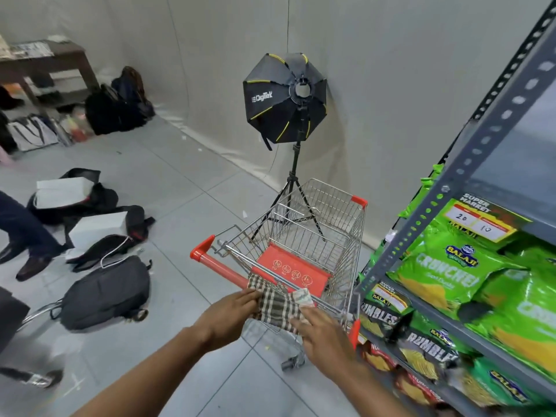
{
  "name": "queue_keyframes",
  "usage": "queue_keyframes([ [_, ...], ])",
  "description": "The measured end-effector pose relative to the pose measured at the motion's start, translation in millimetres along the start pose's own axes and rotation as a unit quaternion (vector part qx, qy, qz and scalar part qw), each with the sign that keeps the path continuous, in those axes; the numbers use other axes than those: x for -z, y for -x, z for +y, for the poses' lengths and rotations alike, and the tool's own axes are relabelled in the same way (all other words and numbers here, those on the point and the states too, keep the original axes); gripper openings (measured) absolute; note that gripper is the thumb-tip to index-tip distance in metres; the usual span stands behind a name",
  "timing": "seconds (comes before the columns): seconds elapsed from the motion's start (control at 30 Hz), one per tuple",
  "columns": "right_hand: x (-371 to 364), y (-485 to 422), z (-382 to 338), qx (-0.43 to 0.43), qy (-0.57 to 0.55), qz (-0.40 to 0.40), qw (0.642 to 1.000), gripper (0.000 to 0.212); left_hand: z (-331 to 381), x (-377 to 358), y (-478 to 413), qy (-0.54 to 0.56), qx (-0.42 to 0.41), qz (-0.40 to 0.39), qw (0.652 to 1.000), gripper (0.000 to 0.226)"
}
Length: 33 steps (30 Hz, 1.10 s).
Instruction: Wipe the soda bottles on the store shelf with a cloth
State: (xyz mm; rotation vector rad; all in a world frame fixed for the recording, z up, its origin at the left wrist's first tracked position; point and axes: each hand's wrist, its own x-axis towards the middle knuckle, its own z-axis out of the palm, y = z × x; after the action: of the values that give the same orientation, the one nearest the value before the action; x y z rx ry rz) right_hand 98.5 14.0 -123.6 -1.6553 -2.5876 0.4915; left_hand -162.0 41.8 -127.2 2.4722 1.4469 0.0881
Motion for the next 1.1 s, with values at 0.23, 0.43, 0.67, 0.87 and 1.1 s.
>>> queue_keyframes([
  [0.23, -3.9, 4.8, -10.4, 0.052, 0.102, 0.025, 0.993, 0.052, -6.5, 5.1, -9.9, -0.069, -0.037, 0.009, 0.997, 0.047],
  [0.43, -16.9, -0.2, -12.7, 0.121, 0.147, 0.033, 0.981, 0.040, -13.1, 7.4, -12.0, -0.091, -0.044, -0.021, 0.995, 0.047],
  [0.67, -24.4, 3.5, -8.8, 0.135, 0.142, 0.014, 0.980, 0.046, -2.2, 19.6, -12.1, -0.075, -0.021, -0.032, 0.996, 0.064],
  [0.87, 13.1, -9.2, -14.7, 0.117, 0.059, 0.098, 0.987, 0.041, 17.6, 40.7, -32.5, -0.043, -0.012, -0.020, 0.999, 0.062],
  [1.1, 158.2, 9.6, 14.5, 0.016, -0.112, 0.379, 0.919, 0.027, 107.3, 139.9, -90.9, 0.144, -0.100, 0.205, 0.963, 0.048],
])
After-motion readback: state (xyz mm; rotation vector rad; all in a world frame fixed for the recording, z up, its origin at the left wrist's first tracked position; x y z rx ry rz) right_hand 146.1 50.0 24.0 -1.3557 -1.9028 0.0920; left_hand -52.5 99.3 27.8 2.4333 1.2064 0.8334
